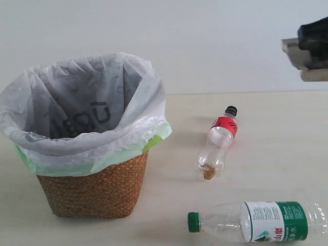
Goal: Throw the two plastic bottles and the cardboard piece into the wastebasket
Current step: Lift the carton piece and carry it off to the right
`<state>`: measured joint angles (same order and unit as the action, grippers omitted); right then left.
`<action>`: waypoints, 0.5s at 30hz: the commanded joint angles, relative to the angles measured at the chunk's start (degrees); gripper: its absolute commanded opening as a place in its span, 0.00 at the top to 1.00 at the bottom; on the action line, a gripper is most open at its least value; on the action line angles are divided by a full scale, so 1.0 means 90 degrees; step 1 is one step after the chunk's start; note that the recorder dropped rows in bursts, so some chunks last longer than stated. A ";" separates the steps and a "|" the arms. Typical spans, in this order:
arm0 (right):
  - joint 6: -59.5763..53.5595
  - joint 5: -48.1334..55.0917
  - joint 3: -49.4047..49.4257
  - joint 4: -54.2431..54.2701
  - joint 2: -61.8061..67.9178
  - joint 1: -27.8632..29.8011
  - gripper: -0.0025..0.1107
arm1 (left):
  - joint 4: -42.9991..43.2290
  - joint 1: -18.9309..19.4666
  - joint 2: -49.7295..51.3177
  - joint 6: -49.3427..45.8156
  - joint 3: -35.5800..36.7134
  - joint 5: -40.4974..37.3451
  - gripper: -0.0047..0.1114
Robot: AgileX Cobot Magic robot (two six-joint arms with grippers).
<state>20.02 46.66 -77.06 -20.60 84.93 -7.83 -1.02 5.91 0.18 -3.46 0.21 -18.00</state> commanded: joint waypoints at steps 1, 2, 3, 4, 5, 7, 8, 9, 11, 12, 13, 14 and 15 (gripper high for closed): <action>0.0698 0.1122 -0.0043 -0.1673 0.0093 0.0045 0.98 | 0.0000 0.0025 -0.0020 0.0056 -0.0024 0.0040 0.03; 0.0697 0.1264 -0.0043 -0.1822 0.0098 0.0045 0.98 | 0.0000 0.0025 -0.0020 0.0056 -0.0024 0.0040 0.03; 0.0697 0.1396 -0.0043 -0.1939 0.0098 0.0045 0.98 | 0.0000 0.0025 -0.0020 0.0056 -0.0024 0.0040 0.03; 0.0697 0.1496 -0.0043 -0.2005 0.0098 0.0045 0.98 | 0.0000 0.0025 -0.0020 0.0056 -0.0024 0.0040 0.03; 0.0697 0.1566 -0.0043 -0.2018 0.0098 0.0045 0.98 | 0.0000 0.0025 -0.0020 0.0056 -0.0024 0.0040 0.03; 0.0697 0.1633 -0.0043 -0.1895 0.0098 0.0045 0.98 | 0.0000 0.0025 -0.0020 0.0056 -0.0024 0.0040 0.03; 0.0697 0.1648 -0.0043 -0.1800 0.0098 0.0045 0.98 | 0.0000 0.0025 -0.0020 0.0056 -0.0024 0.0040 0.03; 0.0697 0.1648 -0.0043 -0.1664 0.0098 0.0045 0.98 | 0.0000 0.0025 -0.0020 0.0056 -0.0024 0.0040 0.03; 0.0685 0.1601 -0.0043 -0.1350 0.0098 0.0045 0.98 | 0.0000 0.0025 -0.0020 0.0056 -0.0024 0.0040 0.03; 0.0628 0.1538 -0.0043 -0.1112 0.0098 0.0045 0.98 | 0.0000 0.0025 -0.0020 0.0056 -0.0024 0.0040 0.03; 0.0551 0.1465 -0.0026 -0.0856 0.0098 0.0045 0.98 | 0.0000 0.0025 -0.0020 0.0056 -0.0024 0.0040 0.03; 0.0496 0.1410 -0.0026 -0.0583 0.0098 0.0045 0.98 | 0.0000 0.0025 -0.0020 0.0056 -0.0024 0.0040 0.03; 0.0439 0.1359 -0.0026 -0.0292 0.0098 0.0045 0.98 | 0.0000 0.0025 -0.0020 0.0056 -0.0024 0.0040 0.03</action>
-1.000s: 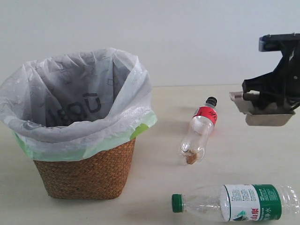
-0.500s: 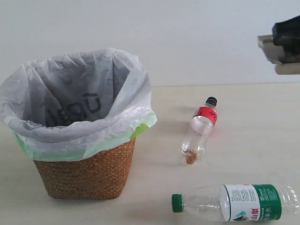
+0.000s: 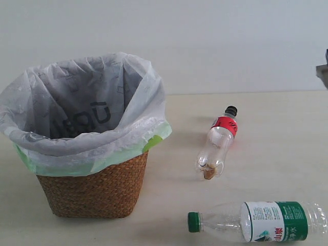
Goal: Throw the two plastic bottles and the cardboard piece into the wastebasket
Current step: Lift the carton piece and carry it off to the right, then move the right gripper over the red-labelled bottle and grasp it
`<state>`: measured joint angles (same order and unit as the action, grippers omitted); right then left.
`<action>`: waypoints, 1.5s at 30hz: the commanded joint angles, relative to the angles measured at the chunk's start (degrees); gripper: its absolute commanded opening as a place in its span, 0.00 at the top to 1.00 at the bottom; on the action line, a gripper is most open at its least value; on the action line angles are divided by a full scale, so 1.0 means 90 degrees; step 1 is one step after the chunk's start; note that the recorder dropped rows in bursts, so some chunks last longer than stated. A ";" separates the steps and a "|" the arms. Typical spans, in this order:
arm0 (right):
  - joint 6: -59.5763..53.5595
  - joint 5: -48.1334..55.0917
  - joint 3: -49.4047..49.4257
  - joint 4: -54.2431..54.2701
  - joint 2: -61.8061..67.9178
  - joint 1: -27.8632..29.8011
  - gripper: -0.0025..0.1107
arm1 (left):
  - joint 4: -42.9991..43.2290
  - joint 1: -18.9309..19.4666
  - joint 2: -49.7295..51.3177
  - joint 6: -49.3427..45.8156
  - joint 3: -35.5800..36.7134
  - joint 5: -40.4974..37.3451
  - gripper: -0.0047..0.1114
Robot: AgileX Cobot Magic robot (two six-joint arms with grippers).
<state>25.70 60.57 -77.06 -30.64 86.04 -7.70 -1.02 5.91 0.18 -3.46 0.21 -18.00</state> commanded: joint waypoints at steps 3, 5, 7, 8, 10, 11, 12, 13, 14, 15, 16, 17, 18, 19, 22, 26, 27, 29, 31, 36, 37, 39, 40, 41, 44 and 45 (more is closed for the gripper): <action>-0.0360 -0.0401 -0.0026 0.1701 -0.0026 -0.0090 0.98 | 0.0000 0.0025 -0.0020 0.0056 -0.0024 0.0040 0.03; -0.0743 -0.0575 -0.0040 0.2874 -0.0026 -0.0267 0.98 | 0.0000 0.0025 -0.0020 0.0056 -0.0024 0.0040 0.03; -0.1798 -0.0575 -0.0133 0.4720 -0.0026 -0.0552 0.98 | 0.0000 0.0025 -0.0020 0.0056 -0.0024 0.0040 0.03; -0.2660 -0.0563 -0.0207 0.6003 -0.0026 -0.0743 0.98 | 0.0000 0.0025 -0.0020 0.0056 -0.0024 0.0040 0.03; -0.3986 -0.0745 -0.0352 0.8207 -0.0026 -0.1116 0.98 | 0.0000 0.0025 -0.0020 0.0056 -0.0024 0.0040 0.03; -0.4313 -0.1017 -0.0442 0.8955 -0.0026 -0.1321 0.97 | 0.0000 0.0025 -0.0020 0.0056 -0.0024 0.0040 0.03; -0.4479 -0.1273 -0.0562 0.9396 -0.0026 -0.1488 0.95 | 0.0000 0.0025 -0.0020 0.0056 -0.0024 0.0040 0.03; -0.4859 -0.1599 -0.0695 0.9753 -0.0026 -0.1729 0.88 | 0.0000 0.0025 -0.0020 0.0056 -0.0024 0.0040 0.03; -0.5039 -0.1750 -0.0839 0.9774 -0.0026 -0.1861 0.80 | 0.0000 0.0025 -0.0020 0.0056 -0.0024 0.0040 0.03; -0.5025 -0.1829 -0.0935 0.9761 -0.0026 -0.1965 0.66 | 0.0000 0.0025 -0.0020 0.0056 -0.0024 0.0040 0.03; -0.4985 -0.1786 -0.1024 0.9750 -0.0026 -0.2088 0.47 | 0.0000 0.0025 -0.0020 0.0056 -0.0024 0.0040 0.03; -0.4987 -0.1715 -0.1042 0.9736 -0.0026 -0.2164 0.26 | 0.0000 0.0025 -0.0020 0.0056 -0.0024 0.0040 0.03; -0.4987 -0.1630 -0.1053 0.9711 -0.0026 -0.2205 0.08 | 0.0000 0.0025 -0.0020 0.0056 -0.0024 0.0040 0.03; -0.4981 -0.1495 -0.1058 0.9591 -0.0026 -0.2240 0.08 | 0.0000 0.0025 -0.0020 0.0056 -0.0024 0.0040 0.03; -0.4736 -0.1361 -0.1058 0.9299 -0.0026 -0.2247 0.13 | 0.0000 0.0025 -0.0020 0.0056 -0.0024 0.0040 0.03; -0.4684 -0.1441 -0.1058 0.9277 -0.0026 -0.2247 0.15 | 0.0000 0.0025 -0.0020 0.0056 -0.0024 0.0040 0.03; -0.4684 -0.1470 -0.1058 0.9277 -0.0026 -0.2247 0.15 | 0.0000 0.0025 -0.0020 0.0056 -0.0024 0.0040 0.03; -0.4667 -0.1486 -0.1070 0.9065 -0.0026 -0.2247 0.15 | 0.0000 0.0025 -0.0020 0.0056 -0.0024 0.0040 0.03; -0.4301 -0.1474 -0.1090 0.8315 -0.0026 -0.2247 0.15 | 0.0000 0.0025 -0.0020 0.0056 -0.0024 0.0040 0.03; -0.1681 -0.0916 -0.1090 0.4192 -0.0026 -0.2247 0.16 | 0.0000 0.0025 -0.0020 0.0056 -0.0024 0.0040 0.03; -0.0960 -0.0675 -0.1090 0.3405 0.0000 -0.2247 0.16 | 0.0000 0.0025 -0.0020 0.0056 -0.0024 0.0040 0.03; 0.0211 0.0046 -0.1090 0.1704 0.0091 -0.2247 0.16 | 0.0000 0.0025 -0.0020 0.0056 -0.0024 0.0040 0.03; 0.0538 0.0361 -0.1075 0.1195 0.0185 -0.2235 0.16 | 0.0000 0.0025 -0.0020 0.0056 -0.0024 0.0040 0.03; 0.0638 0.0574 -0.1062 0.0956 0.0299 -0.2222 0.16 | 0.0000 0.0025 -0.0020 0.0056 -0.0024 0.0040 0.03; 0.0474 0.0675 -0.1062 0.1411 0.0706 -0.2088 0.16 | 0.0000 0.0025 -0.0020 0.0056 -0.0024 0.0040 0.03; 0.0414 0.0604 -0.1062 0.1585 0.0834 -0.2040 0.16 | 0.0000 0.0025 -0.0020 0.0056 -0.0024 0.0040 0.03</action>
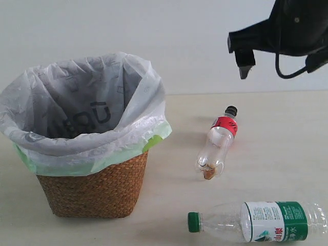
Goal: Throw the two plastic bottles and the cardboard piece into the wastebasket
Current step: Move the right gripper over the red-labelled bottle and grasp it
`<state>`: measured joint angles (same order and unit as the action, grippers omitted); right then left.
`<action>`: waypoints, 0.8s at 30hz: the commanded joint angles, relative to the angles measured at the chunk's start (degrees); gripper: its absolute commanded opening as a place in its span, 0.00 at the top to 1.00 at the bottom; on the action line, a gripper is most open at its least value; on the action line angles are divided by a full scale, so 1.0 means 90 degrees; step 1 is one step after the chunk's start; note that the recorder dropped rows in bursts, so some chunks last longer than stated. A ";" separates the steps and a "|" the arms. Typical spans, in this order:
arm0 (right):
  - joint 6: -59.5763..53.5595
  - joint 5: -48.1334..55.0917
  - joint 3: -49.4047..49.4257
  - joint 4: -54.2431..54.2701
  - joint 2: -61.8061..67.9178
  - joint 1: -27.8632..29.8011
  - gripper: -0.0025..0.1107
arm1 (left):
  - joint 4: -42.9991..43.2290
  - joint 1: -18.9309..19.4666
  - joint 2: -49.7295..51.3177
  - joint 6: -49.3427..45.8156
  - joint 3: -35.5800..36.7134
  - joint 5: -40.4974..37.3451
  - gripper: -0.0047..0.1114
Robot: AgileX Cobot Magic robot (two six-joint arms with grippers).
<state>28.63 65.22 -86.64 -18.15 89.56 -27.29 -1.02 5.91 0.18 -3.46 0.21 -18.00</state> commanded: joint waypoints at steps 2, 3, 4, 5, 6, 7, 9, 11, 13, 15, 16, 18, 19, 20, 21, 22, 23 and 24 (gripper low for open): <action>0.0063 -0.0175 0.0002 0.0455 0.0764 0.0194 0.16 | 0.0000 0.0025 -0.0020 0.0056 -0.0024 0.0040 0.03; 0.0078 -0.0319 0.0002 0.0468 0.0891 0.0194 0.16 | 0.0000 0.0025 -0.0020 0.0056 -0.0024 0.0040 0.03; 0.0107 -0.0426 0.0002 0.0468 0.1041 0.0194 0.16 | 0.0000 0.0025 -0.0020 0.0056 -0.0024 0.0040 0.03; 0.0194 -0.0584 0.0002 0.0527 0.1193 0.0194 0.16 | 0.0000 0.0025 -0.0020 0.0056 -0.0024 0.0040 0.03; 0.0267 -0.0668 0.0002 0.0621 0.1356 0.0194 0.16 | 0.0000 0.0025 -0.0020 0.0056 -0.0024 0.0040 0.03; 0.0313 -0.0772 0.0002 0.0731 0.1523 0.0209 0.16 | 0.0000 0.0025 -0.0020 0.0056 -0.0024 0.0040 0.03; 0.0266 -0.0978 0.0002 0.1165 0.1836 0.0286 0.16 | 0.0000 0.0025 -0.0020 0.0056 -0.0024 0.0040 0.03; 0.0023 -0.1207 0.0002 0.1800 0.2172 0.0419 0.16 | 0.0000 0.0025 -0.0020 0.0056 -0.0024 0.0040 0.03; -0.0354 -0.1508 0.0002 0.2712 0.2585 0.0575 0.16 | 0.0000 0.0025 -0.0020 0.0056 -0.0024 0.0040 0.03; -0.0407 -0.1793 0.0002 0.2925 0.2896 0.0669 0.16 | 0.0000 0.0025 -0.0020 0.0056 -0.0024 0.0040 0.03; -0.0377 -0.1920 0.0002 0.2925 0.3040 0.0672 0.16 | 0.0000 0.0025 -0.0020 0.0056 -0.0024 0.0040 0.03; -0.0366 -0.2109 0.0002 0.2907 0.3251 0.0672 0.16 | 0.0000 0.0025 -0.0020 0.0056 -0.0024 0.0040 0.03; -0.0367 -0.2160 0.0002 0.2921 0.3369 0.0672 0.16 | 0.0000 0.0025 -0.0020 0.0056 -0.0024 0.0040 0.03; -0.0367 -0.2212 0.0002 0.2932 0.3459 0.0672 0.16 | 0.0000 0.0025 -0.0020 0.0056 -0.0024 0.0040 0.03; -0.0388 -0.2301 0.0002 0.2932 0.3591 0.0672 0.17 | 0.0000 0.0025 -0.0020 0.0056 -0.0024 0.0040 0.03; -0.0432 -0.2344 0.0002 0.2917 0.3668 0.0672 0.20 | 0.0000 0.0025 -0.0020 0.0056 -0.0024 0.0040 0.03; -0.0432 -0.2381 0.0002 0.2909 0.3726 0.0672 0.29 | 0.0000 0.0025 -0.0020 0.0056 -0.0024 0.0040 0.03; -0.0432 -0.2434 0.0002 0.2882 0.3740 0.0672 0.37 | 0.0000 0.0025 -0.0020 0.0056 -0.0024 0.0040 0.03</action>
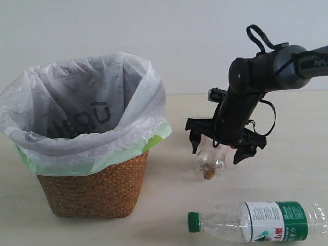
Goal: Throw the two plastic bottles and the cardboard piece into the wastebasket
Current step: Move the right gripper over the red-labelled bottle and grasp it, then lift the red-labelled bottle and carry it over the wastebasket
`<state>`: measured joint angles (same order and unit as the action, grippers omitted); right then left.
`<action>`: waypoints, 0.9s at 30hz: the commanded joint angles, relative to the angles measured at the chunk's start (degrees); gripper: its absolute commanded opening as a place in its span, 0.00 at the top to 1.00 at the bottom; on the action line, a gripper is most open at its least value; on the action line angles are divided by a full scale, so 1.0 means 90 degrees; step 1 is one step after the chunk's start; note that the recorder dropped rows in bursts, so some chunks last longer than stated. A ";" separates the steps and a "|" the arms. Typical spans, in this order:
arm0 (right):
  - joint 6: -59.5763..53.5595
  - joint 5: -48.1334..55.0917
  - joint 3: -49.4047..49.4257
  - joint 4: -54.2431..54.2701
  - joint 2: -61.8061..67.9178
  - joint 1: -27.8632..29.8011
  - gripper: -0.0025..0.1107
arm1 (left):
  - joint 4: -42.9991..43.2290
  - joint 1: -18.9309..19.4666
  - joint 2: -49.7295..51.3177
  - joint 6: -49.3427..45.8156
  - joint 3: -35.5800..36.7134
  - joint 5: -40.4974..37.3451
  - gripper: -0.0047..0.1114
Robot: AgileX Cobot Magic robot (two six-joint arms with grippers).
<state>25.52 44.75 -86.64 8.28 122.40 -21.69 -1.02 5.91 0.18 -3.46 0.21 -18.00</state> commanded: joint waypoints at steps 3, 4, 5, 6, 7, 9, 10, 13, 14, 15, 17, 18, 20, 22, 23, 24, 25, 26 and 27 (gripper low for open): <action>-0.0284 -0.0277 0.0002 -0.0253 0.0100 0.0049 0.78 | 0.0000 0.0025 -0.0020 0.0056 -0.0024 0.0040 0.03; -0.0393 -0.0230 0.0002 -0.0383 0.0056 0.0049 0.99 | 0.0000 0.0025 -0.0020 0.0056 -0.0024 0.0040 0.03; -0.0409 -0.0202 0.0002 -0.0452 0.0018 0.0049 0.98 | 0.0000 0.0025 -0.0020 0.0056 -0.0024 0.0040 0.03; -0.0409 -0.0170 0.0002 -0.0534 -0.0038 0.0049 0.98 | 0.0000 0.0025 -0.0020 0.0056 -0.0024 0.0040 0.03; -0.0409 -0.0149 0.0002 -0.0661 -0.0124 0.0049 0.98 | 0.0000 0.0025 -0.0020 0.0056 -0.0024 0.0040 0.03; -0.0039 0.0040 0.0002 -0.1377 -0.0499 0.0060 0.98 | 0.0000 0.0025 -0.0020 0.0056 -0.0024 0.0040 0.03; 0.0298 0.0212 0.0002 -0.1919 -0.0748 0.0063 0.98 | 0.0000 0.0025 -0.0020 0.0056 -0.0024 0.0040 0.03; 0.0829 0.0450 0.0002 -0.2924 -0.1283 0.0063 0.98 | 0.0000 0.0025 -0.0020 0.0056 -0.0024 0.0040 0.03; 0.0829 0.0480 0.0002 -0.3078 -0.1485 0.0063 0.98 | 0.0000 0.0025 -0.0020 0.0056 -0.0024 0.0040 0.03; 0.0829 0.0480 0.0002 -0.3194 -0.1654 0.0063 0.98 | 0.0000 0.0025 -0.0020 0.0056 -0.0024 0.0040 0.03; 0.0829 0.0480 -0.0043 -0.3294 -0.2083 0.0063 0.98 | 0.0000 0.0025 -0.0020 0.0056 -0.0024 0.0040 0.03; 0.0829 0.0480 -0.0110 -0.3299 -0.2248 0.0063 0.98 | 0.0000 0.0025 -0.0020 0.0056 -0.0024 0.0040 0.03; 0.0839 0.0519 -0.0325 -0.3309 -0.2628 0.0063 0.98 | 0.0000 0.0025 -0.0020 0.0056 -0.0024 0.0040 0.03; 0.0839 0.0617 -0.0594 -0.3295 -0.2902 0.0063 0.98 | 0.0000 0.0025 -0.0020 0.0056 -0.0024 0.0040 0.03; 0.0843 0.0679 -0.0743 -0.3231 -0.3027 0.0063 0.98 | 0.0000 0.0025 -0.0020 0.0056 -0.0024 0.0040 0.03; 0.0805 0.0739 -0.0849 -0.3134 -0.3124 0.0063 0.98 | 0.0000 0.0025 -0.0020 0.0056 -0.0024 0.0040 0.03; 0.0711 0.0832 -0.0963 -0.3067 -0.3180 0.0063 0.98 | 0.0000 0.0025 -0.0020 0.0056 -0.0024 0.0040 0.03; 0.0593 0.1004 -0.1057 -0.3067 -0.3214 0.0063 0.98 | 0.0000 0.0025 -0.0020 0.0056 -0.0024 0.0040 0.03; 0.0552 0.1186 -0.1121 -0.3090 -0.3225 0.0063 0.98 | 0.0000 0.0025 -0.0020 0.0056 -0.0024 0.0040 0.03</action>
<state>32.13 51.58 -94.96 -19.83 94.44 -21.55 -1.02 5.91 0.18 -3.46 0.21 -18.00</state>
